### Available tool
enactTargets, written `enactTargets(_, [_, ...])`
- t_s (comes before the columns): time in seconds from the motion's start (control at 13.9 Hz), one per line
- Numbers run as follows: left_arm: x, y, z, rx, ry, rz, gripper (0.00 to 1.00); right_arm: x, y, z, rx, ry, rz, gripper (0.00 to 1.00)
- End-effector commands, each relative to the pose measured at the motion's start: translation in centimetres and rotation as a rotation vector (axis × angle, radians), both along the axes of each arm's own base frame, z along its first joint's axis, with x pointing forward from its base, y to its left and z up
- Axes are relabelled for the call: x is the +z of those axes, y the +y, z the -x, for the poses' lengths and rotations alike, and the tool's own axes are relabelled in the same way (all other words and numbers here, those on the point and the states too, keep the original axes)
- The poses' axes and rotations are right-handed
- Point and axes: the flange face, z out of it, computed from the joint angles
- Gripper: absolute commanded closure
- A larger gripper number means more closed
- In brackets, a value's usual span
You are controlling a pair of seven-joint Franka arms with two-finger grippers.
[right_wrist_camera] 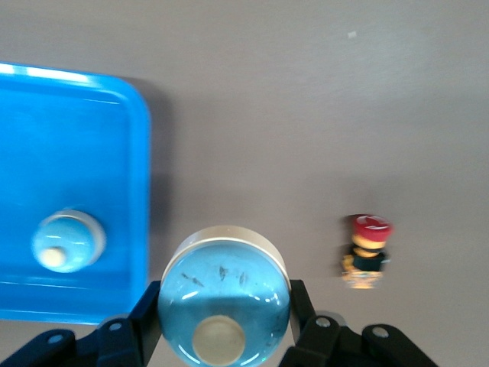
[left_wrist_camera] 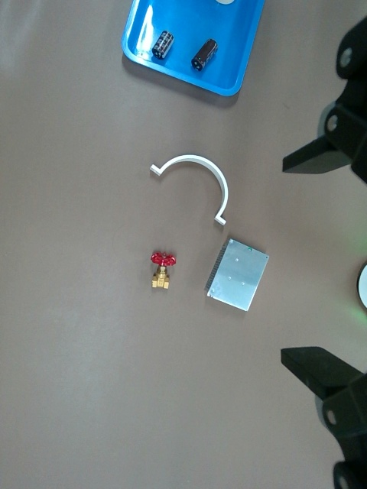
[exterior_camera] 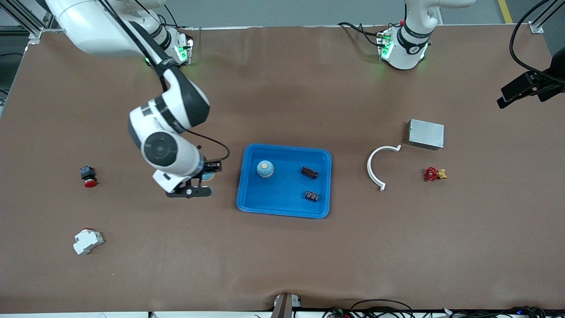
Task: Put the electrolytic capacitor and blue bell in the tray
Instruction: 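Lower the second bell into the tray with the right gripper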
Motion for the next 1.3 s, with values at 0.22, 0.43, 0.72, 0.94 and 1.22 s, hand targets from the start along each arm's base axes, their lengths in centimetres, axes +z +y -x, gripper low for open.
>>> enactTargets(0.22, [0.2,-0.9,0.8,-0.027,0.003,0.010,0.00,-2.7,5.8,-1.3,-0.105,-0.073,-0.080,0.99])
enactTargets(0.43, [0.2,-1.5,0.8,-0.037,0.004,0.007,0.00,-4.2,7.5,-1.3,-0.122,-0.092,-0.109,0.99])
enactTargets(0.72, [-0.1,-1.7,0.5,-0.035,0.001,0.004,0.00,-5.9,9.6,-0.8,-0.142,-0.093,-0.123,0.99])
enactTargets(0.94, [-0.2,-2.2,0.5,-0.040,-0.003,-0.019,0.00,-7.0,9.9,-1.1,-0.151,-0.084,-0.126,0.99])
enactTargets(1.22, [-0.6,-2.7,0.3,-0.046,0.001,-0.024,0.00,-9.1,10.2,-1.6,-0.157,-0.100,-0.153,0.99])
